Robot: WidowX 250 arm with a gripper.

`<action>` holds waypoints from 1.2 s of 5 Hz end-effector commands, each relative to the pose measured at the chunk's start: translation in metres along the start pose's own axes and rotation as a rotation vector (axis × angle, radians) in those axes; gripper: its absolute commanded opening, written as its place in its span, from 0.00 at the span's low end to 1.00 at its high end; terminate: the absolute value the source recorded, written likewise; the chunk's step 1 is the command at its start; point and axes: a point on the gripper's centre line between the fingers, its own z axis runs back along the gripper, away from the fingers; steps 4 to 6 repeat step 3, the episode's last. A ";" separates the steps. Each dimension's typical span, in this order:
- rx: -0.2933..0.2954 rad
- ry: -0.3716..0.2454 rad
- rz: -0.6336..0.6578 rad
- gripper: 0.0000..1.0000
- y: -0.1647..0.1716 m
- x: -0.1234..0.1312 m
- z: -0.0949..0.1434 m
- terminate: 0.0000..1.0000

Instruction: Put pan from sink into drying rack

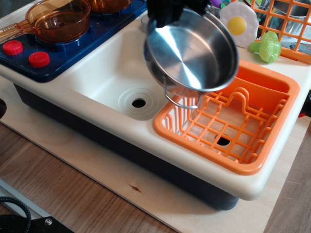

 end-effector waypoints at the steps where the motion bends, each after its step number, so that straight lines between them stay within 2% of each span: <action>1: -0.121 -0.096 -0.017 0.00 -0.009 0.001 -0.014 0.00; 2: -0.161 -0.139 0.006 1.00 -0.017 -0.004 -0.022 0.00; 3: -0.161 -0.139 0.006 1.00 -0.017 -0.004 -0.022 1.00; 6: -0.161 -0.139 0.006 1.00 -0.017 -0.004 -0.022 1.00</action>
